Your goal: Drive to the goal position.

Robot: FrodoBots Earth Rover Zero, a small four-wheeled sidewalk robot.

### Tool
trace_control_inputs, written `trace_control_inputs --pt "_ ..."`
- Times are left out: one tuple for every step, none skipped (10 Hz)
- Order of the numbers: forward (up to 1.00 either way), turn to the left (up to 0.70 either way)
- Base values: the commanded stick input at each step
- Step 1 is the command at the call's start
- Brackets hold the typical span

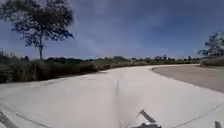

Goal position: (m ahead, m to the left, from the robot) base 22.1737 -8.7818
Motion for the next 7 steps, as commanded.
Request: trace_control_inputs --pt "0.85 0.0" --pt "0.85 0.0" --pt "0.85 0.0" --pt "0.85 0.0" --pt "0.85 0.0" --pt "0.85 0.0" --pt "0.85 0.0"
